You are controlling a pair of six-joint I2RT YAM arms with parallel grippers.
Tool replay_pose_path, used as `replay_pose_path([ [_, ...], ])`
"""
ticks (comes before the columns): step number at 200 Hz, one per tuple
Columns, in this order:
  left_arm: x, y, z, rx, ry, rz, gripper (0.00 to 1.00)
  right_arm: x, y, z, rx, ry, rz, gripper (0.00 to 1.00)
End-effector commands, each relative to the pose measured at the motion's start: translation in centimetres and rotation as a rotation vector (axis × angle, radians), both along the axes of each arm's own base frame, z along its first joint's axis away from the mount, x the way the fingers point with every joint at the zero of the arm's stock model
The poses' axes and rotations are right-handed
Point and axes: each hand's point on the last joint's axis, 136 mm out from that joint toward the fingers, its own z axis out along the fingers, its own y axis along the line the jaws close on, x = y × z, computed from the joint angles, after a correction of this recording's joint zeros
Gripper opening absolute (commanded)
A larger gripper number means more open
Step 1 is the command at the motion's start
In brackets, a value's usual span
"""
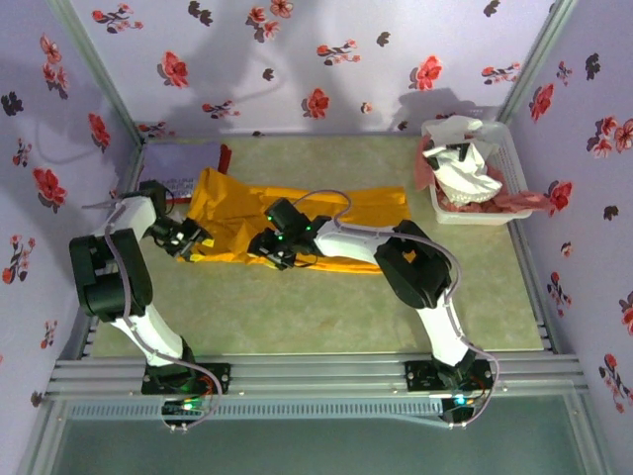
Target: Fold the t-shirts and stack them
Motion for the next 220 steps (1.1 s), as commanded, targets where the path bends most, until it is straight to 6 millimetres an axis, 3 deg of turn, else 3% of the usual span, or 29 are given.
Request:
replay_pose_path([
  [1,-0.5,-0.1,0.5,-0.023,-0.025,-0.026,0.37,0.3,2.2,0.5,0.073,0.025,-0.030,0.50],
  [79,-0.3,0.2,0.6,-0.037,-0.027,-0.042,0.37,0.8,4.0,-0.6,0.100,0.074,-0.036,0.41],
  [116,0.1,0.3,0.8,-0.035,-0.038,-0.042,0.37,0.9,4.0,-0.4,0.102,0.073,-0.040,0.27],
  [152,-0.1,0.1,1.2,-0.042,-0.025,-0.045,0.37,1.3,3.8,-0.3,0.104,0.070,-0.043,0.00],
  [213,-0.1,-1.2,1.0,-0.043,-0.023,-0.071,0.37,4.7,0.8,1.5,0.087,0.008,-0.094,0.00],
  [220,0.6,-1.4,1.0,-0.039,-0.051,-0.077,0.37,5.2,0.5,1.7,0.087,0.003,-0.100,0.00],
])
